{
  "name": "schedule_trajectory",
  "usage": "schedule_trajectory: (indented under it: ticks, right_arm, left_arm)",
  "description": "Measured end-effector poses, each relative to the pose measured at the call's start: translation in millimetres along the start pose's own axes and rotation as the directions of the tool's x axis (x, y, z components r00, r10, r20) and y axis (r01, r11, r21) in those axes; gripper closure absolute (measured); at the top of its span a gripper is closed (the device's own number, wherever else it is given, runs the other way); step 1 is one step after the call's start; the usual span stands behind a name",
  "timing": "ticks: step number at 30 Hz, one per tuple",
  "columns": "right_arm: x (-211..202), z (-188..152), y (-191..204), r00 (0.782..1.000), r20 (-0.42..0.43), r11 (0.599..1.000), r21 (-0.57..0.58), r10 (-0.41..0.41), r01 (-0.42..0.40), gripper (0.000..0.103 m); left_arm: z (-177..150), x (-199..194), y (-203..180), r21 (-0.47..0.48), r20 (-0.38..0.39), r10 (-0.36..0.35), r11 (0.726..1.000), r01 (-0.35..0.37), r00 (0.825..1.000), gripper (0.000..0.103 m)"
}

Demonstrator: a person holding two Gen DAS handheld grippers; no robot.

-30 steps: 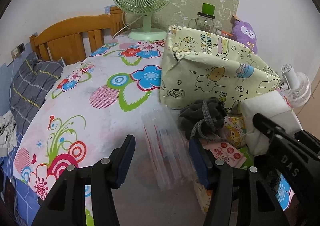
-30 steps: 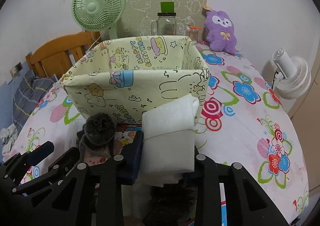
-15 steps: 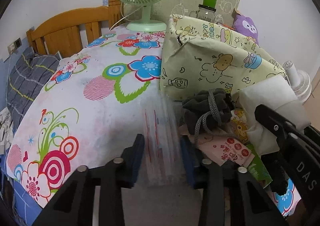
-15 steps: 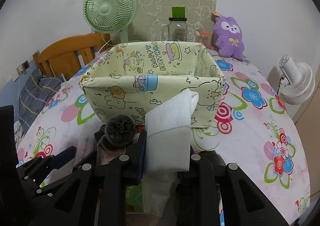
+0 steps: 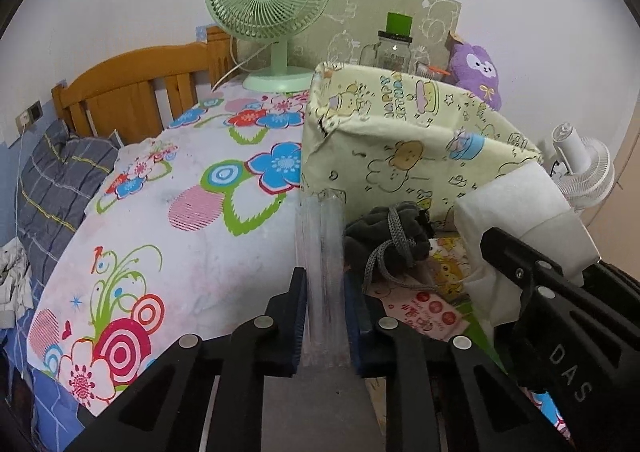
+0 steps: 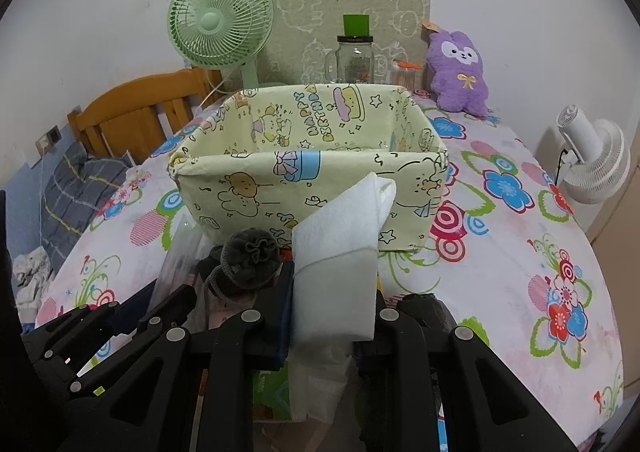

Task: Organize soft objects
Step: 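Lift both held items and carry them over the yellow fabric basket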

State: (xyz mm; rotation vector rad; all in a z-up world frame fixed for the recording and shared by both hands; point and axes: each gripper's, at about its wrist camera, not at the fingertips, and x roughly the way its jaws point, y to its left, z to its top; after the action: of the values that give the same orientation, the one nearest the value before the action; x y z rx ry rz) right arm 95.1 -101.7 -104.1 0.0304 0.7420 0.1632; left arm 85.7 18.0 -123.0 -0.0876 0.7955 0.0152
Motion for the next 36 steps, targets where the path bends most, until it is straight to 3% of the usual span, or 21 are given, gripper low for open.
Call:
schedule_trajectory:
  ticks: [36]
  right_arm:
    - [-74, 35, -29, 0.989, 0.144, 0.997, 0.063, 0.024, -0.033, 0.077]
  left_arm:
    - [39, -68, -57, 0.113, 0.136, -0.040, 0.993, 0.025, 0.990, 0.087]
